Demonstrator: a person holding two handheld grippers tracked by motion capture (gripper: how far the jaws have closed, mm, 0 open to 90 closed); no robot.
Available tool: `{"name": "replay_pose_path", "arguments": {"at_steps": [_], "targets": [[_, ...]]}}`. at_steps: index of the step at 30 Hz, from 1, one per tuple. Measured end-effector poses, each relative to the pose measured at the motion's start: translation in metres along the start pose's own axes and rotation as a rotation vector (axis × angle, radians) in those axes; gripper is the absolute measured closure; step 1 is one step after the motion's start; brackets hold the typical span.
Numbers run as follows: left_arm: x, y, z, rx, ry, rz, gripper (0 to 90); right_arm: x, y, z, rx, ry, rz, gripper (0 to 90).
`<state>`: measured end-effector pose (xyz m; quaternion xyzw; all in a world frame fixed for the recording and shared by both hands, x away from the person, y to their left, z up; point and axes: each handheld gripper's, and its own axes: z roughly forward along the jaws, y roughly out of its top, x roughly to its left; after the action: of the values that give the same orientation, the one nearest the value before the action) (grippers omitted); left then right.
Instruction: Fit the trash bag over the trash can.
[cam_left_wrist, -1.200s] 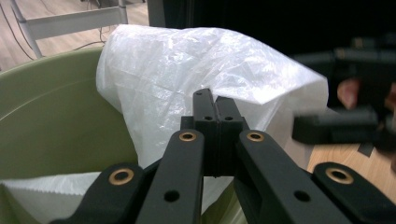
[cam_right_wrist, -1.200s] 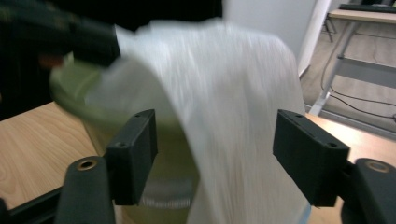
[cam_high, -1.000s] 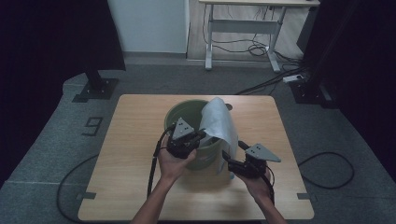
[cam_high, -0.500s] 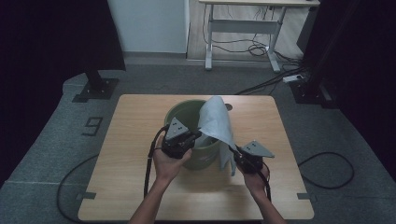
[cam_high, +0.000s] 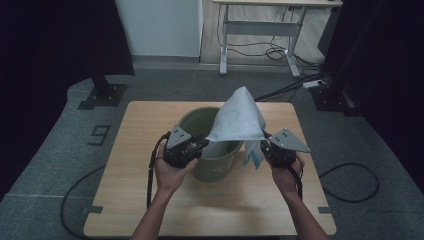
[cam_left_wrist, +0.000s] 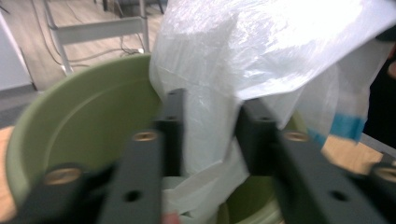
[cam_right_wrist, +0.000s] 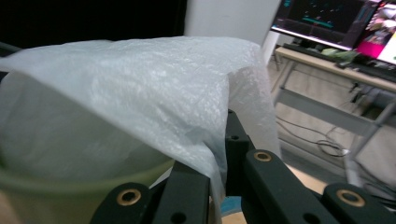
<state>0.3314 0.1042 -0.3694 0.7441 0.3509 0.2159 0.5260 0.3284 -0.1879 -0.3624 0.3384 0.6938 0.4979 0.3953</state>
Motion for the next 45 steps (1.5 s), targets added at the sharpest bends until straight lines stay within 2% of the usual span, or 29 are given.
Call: {"name": "replay_pose_path", "arguments": {"at_steps": [3, 4, 6, 7, 8, 13, 16, 18, 21, 22, 23, 24, 25, 27, 29, 32, 35, 36, 38, 42, 45], "targets": [[-0.003, 0.002, -0.001, -0.008, -0.002, 0.005, 44.4, 0.002, 0.009, 0.002, 0.013, 0.003, -0.012, 88.6], [-0.007, 0.004, -0.003, -0.011, -0.016, 0.017, 40.6, 0.005, 0.016, 0.005, 0.027, 0.007, -0.034, 88.6], [-0.009, 0.005, -0.003, -0.015, -0.016, 0.025, 33.6, 0.01, 0.021, 0.007, 0.033, 0.019, -0.048, 88.6], [-0.011, 0.006, -0.004, -0.018, -0.012, 0.032, 33.6, 0.01, 0.021, 0.007, 0.033, 0.019, -0.048, 88.6], [-0.014, 0.009, -0.007, -0.025, -0.007, 0.044, 26.6, 0.015, 0.024, 0.01, 0.043, 0.023, -0.07, 88.6], [-0.016, 0.014, -0.009, -0.035, -0.013, 0.058, 22.4, 0.023, 0.025, 0.015, 0.062, 0.041, -0.099, 88.6], [-0.016, 0.017, -0.004, -0.027, -0.018, 0.057, 27.3, 0.029, 0.025, 0.016, 0.067, 0.062, -0.115, 88.6], [-0.017, 0.016, 0.0, -0.017, -0.021, 0.061, 34.8, 0.03, 0.025, 0.016, 0.063, 0.077, -0.115, 88.6], [-0.015, 0.014, 0.003, -0.019, -0.015, 0.054, 55.3, 0.032, 0.024, 0.014, 0.059, 0.103, -0.119, 88.4], [-0.013, 0.014, 0.004, -0.017, -0.02, 0.038, 62.4, 0.032, 0.024, 0.014, 0.056, 0.109, -0.119, 87.4], [-0.013, 0.014, 0.004, -0.017, -0.02, 0.038, 69.4, 0.031, 0.022, 0.013, 0.049, 0.123, -0.111, 84.6], [-0.008, 0.013, 0.004, -0.007, -0.039, 0.005, 75.2, 0.031, 0.021, 0.013, 0.046, 0.134, -0.098, 81.7], [-0.008, 0.013, 0.004, -0.007, -0.039, 0.005, 80.5, 0.03, 0.019, 0.012, 0.042, 0.145, -0.09, 78.7], [-0.002, 0.01, 0.003, -0.003, -0.048, -0.021, 87.2, 0.028, 0.013, 0.012, 0.035, 0.16, -0.073, 72.9], [0.0, 0.009, 0.003, -0.003, -0.046, -0.029, 89.1, 0.028, 0.01, 0.012, 0.032, 0.153, -0.066, 70.1], [0.008, 0.006, -0.003, -0.02, -0.03, -0.062, 89.3, 0.03, -0.006, 0.011, 0.043, 0.123, -0.068, 57.3], [0.013, 0.005, -0.006, -0.028, -0.021, -0.079, 89.4, 0.03, -0.015, 0.009, 0.051, 0.108, -0.068, 54.8], [0.017, 0.004, -0.009, -0.034, -0.016, -0.094, 89.4, 0.029, -0.02, 0.007, 0.059, 0.118, -0.055, 51.7], [0.02, 0.003, -0.011, -0.037, -0.011, -0.101, 89.4, 0.028, -0.023, 0.006, 0.063, 0.12, -0.05, 50.4], [0.031, -0.001, -0.018, -0.047, -0.012, -0.138, 89.3, 0.026, -0.042, 0.0, 0.066, 0.136, -0.023, 46.2], [0.035, -0.002, -0.021, -0.051, -0.013, -0.147, 89.4, 0.025, -0.05, -0.002, 0.067, 0.11, -0.028, 43.9]]}}
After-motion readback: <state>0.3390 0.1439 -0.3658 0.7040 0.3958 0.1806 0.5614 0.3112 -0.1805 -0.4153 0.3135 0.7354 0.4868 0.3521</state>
